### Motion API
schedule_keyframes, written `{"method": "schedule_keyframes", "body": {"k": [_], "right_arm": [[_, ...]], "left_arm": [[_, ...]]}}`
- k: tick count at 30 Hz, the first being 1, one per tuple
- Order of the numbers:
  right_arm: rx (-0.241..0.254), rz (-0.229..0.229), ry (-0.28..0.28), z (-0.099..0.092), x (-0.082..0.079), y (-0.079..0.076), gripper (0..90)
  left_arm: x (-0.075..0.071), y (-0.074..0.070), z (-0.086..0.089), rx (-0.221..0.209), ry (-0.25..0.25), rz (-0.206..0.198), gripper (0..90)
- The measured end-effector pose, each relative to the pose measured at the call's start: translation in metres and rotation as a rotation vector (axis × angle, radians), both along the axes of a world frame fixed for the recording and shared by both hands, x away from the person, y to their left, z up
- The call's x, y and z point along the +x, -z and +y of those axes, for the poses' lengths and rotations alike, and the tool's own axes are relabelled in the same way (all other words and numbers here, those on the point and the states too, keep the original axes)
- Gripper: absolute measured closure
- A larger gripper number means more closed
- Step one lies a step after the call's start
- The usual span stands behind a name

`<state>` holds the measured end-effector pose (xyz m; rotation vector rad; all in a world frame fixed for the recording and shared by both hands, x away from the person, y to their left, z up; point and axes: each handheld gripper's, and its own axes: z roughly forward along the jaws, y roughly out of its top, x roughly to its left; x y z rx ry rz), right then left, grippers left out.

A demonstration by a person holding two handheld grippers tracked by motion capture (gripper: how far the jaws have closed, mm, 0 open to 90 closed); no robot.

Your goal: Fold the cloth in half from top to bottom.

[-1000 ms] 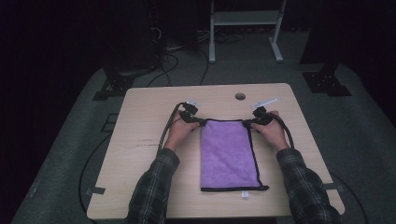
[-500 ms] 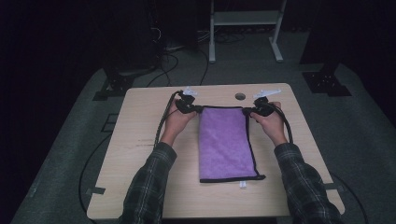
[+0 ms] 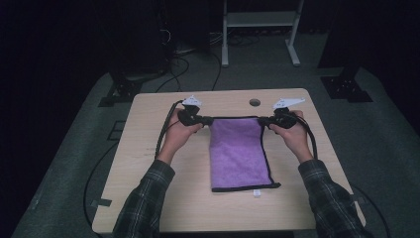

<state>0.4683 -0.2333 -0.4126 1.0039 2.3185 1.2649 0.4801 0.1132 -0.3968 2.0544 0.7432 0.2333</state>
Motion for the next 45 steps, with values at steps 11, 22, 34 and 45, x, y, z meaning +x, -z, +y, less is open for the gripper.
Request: {"method": "schedule_keyframes", "body": {"k": [11, 22, 34, 45], "right_arm": [[0.004, -0.002, -0.052, -0.004, -0.033, 0.01, 82.6], [0.0, 0.03, -0.105, -0.009, -0.071, 0.022, 82.6], [0.01, 0.037, -0.141, -0.012, -0.11, 0.026, 82.4], [-0.002, 0.054, -0.169, -0.014, -0.143, 0.034, 82.2]], "left_arm": [[-0.04, 0.011, 0.002, 0.024, 0.043, 0.024, 84.2], [-0.076, 0.023, 0.003, 0.031, 0.097, 0.056, 84.4], [-0.106, 0.029, 0.003, 0.059, 0.136, 0.081, 84.4], [-0.13, 0.04, -0.001, 0.107, 0.19, 0.116, 84.3]]}}
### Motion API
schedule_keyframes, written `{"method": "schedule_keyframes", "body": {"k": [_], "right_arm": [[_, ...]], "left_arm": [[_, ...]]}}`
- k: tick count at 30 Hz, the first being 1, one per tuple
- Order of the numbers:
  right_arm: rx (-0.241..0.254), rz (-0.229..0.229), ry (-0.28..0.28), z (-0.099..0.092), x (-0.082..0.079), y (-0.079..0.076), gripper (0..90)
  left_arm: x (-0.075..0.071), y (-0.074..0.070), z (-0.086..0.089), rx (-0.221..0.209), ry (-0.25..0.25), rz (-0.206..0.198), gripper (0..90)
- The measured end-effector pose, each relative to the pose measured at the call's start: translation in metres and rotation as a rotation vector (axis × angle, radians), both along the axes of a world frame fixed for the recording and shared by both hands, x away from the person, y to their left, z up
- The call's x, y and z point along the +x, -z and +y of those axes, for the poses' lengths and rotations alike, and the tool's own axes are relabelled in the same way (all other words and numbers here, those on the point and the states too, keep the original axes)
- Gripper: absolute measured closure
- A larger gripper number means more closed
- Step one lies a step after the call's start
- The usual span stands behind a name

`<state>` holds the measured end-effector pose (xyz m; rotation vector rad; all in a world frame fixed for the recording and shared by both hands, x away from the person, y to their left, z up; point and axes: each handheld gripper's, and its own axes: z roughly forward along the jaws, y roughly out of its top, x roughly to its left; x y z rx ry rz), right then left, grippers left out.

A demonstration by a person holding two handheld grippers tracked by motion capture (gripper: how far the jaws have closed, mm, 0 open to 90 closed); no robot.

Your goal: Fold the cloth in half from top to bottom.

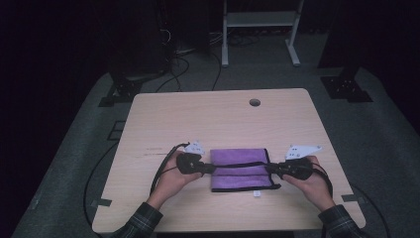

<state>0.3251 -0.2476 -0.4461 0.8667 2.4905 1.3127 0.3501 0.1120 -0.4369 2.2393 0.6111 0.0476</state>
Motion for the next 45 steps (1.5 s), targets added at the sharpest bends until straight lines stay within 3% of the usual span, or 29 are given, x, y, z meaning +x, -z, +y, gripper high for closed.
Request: {"method": "schedule_keyframes", "body": {"k": [9, 12, 16, 20, 24, 27, 32, 37, 40, 45], "right_arm": [[-0.03, 0.047, -0.033, 0.0, -0.016, 0.014, 78.4], [-0.01, 0.025, -0.04, -0.003, -0.019, 0.007, 74.4], [0.056, -0.009, -0.031, -0.009, -0.02, -0.005, 75.8], [0.043, -0.016, -0.01, -0.008, -0.014, -0.006, 81.4], [0.013, 0.011, -0.027, -0.002, -0.009, 0.001, 83.7], [-0.006, 0.034, -0.053, 0.003, -0.012, 0.006, 84.3], [-0.065, 0.061, -0.095, 0.007, -0.022, 0.016, 85.1], [-0.096, 0.055, -0.105, 0.009, -0.026, 0.021, 85.0], [-0.088, 0.041, -0.104, 0.006, -0.027, 0.019, 79.0], [-0.057, -0.009, -0.037, -0.008, -0.028, 0.016, 55.0]], "left_arm": [[-0.008, 0.014, -0.004, 0.055, 0.034, 0.028, 81.5], [-0.01, 0.004, -0.001, 0.035, 0.046, 0.015, 77.5], [-0.012, -0.013, 0.004, -0.038, 0.05, -0.009, 77.2], [-0.006, -0.021, 0.005, -0.08, 0.016, -0.038, 79.9], [-0.003, -0.01, 0.0, -0.079, 0.001, -0.025, 81.9], [-0.008, 0.001, -0.006, -0.062, 0.028, 0.002, 81.8], [-0.019, 0.019, -0.013, 0.018, 0.068, 0.037, 81.2], [-0.026, 0.024, -0.013, 0.015, 0.066, 0.03, 78.8], [-0.031, 0.021, -0.01, 0.013, 0.068, 0.02, 74.0], [-0.037, 0.016, -0.001, 0.006, 0.042, -0.013, 59.3]]}}
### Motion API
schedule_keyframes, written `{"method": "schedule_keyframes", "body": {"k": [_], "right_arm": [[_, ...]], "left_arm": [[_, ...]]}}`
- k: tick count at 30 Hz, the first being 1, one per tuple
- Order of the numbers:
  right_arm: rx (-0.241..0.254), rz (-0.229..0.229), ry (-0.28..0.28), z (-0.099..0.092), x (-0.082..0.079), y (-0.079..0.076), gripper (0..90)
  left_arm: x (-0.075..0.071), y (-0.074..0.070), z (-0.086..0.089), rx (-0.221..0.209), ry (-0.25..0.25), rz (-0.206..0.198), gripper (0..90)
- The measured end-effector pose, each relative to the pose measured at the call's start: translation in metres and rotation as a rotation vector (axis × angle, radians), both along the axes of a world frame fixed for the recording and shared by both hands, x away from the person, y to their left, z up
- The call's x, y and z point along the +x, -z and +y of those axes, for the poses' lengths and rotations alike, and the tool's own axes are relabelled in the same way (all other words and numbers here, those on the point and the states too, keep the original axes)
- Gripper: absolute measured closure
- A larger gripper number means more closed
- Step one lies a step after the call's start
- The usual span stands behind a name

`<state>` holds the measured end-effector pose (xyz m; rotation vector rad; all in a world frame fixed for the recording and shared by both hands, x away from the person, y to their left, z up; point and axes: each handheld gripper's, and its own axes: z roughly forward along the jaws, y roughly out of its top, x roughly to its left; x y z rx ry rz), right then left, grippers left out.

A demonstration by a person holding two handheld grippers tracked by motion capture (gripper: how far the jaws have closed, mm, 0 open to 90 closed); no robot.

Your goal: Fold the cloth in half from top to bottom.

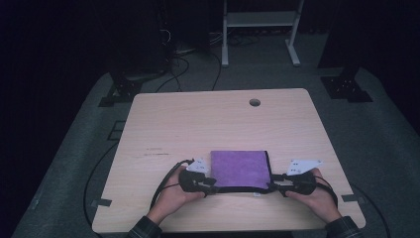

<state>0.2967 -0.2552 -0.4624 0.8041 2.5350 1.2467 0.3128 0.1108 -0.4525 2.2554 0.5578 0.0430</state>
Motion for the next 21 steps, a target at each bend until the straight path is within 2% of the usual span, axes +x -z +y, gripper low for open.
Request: {"method": "schedule_keyframes", "body": {"k": [4, 9, 13, 15, 19, 21], "right_arm": [[0.029, -0.003, 0.071, -0.014, 0.002, 0.002, 42.5], [0.045, 0.001, 0.144, -0.028, 0.001, 0.002, 36.0], [0.016, 0.018, 0.177, -0.039, -0.001, 0.006, 33.4], [0.006, 0.012, 0.194, -0.044, -0.002, 0.008, 32.3], [-0.006, 0.013, 0.238, -0.055, -0.006, 0.009, 29.1], [-0.02, 0.01, 0.257, -0.06, -0.008, 0.011, 26.0]], "left_arm": [[-0.002, -0.002, 0.012, -0.026, -0.044, -0.022, 44.4], [-0.003, -0.002, 0.032, -0.022, -0.111, -0.071, 29.9], [-0.007, -0.001, 0.055, -0.016, -0.157, -0.108, 24.6], [-0.008, -0.001, 0.066, 0.006, -0.184, -0.121, 22.7], [-0.014, 0.003, 0.09, 0.033, -0.232, -0.12, 20.5], [-0.017, 0.006, 0.102, 0.057, -0.247, -0.1, 19.2]]}}
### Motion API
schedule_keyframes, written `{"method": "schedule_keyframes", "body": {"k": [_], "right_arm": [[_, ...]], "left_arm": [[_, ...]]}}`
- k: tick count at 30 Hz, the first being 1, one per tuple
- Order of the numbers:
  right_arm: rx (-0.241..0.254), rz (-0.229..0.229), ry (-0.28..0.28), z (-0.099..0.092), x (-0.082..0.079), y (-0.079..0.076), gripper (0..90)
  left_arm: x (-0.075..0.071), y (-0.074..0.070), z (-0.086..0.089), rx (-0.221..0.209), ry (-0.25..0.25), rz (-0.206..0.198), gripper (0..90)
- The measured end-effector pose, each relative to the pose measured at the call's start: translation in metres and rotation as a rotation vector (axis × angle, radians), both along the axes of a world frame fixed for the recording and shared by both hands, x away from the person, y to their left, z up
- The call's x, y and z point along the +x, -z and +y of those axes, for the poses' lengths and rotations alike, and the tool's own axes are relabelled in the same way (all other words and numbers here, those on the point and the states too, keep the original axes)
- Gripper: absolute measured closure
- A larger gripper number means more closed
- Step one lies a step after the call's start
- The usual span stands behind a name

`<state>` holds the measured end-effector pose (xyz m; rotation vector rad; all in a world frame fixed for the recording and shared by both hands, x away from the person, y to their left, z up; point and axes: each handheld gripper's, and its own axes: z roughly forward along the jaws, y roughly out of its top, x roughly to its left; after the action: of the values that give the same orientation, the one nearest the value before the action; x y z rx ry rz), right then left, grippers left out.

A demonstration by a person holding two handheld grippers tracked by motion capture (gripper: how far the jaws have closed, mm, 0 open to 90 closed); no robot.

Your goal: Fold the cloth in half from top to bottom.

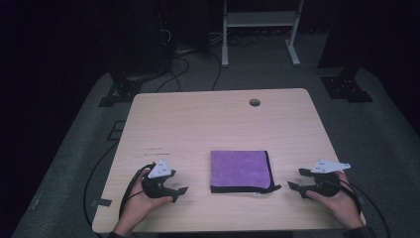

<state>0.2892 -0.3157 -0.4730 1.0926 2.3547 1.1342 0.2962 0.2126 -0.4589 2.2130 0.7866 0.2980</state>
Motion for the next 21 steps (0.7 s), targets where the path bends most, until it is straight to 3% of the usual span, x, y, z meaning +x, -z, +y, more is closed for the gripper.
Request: {"method": "schedule_keyframes", "body": {"k": [6, 11, 17, 21], "right_arm": [[-0.061, 0.023, 0.032, -0.009, -0.002, 0.009, 21.1], [-0.07, 0.025, 0.046, -0.013, -0.003, 0.012, 17.4], [-0.064, 0.015, 0.049, -0.014, -0.001, 0.014, 12.0], [-0.064, 0.016, 0.05, -0.014, -0.001, 0.014, 12.0]], "left_arm": [[-0.008, 0.013, 0.029, 0.051, -0.068, 0.024, 13.4], [-0.011, 0.017, 0.046, 0.065, -0.106, 0.019, 9.1], [-0.012, 0.024, 0.055, 0.043, -0.094, -0.023, 1.4], [-0.012, 0.025, 0.055, 0.042, -0.082, -0.024, 0.0]]}}
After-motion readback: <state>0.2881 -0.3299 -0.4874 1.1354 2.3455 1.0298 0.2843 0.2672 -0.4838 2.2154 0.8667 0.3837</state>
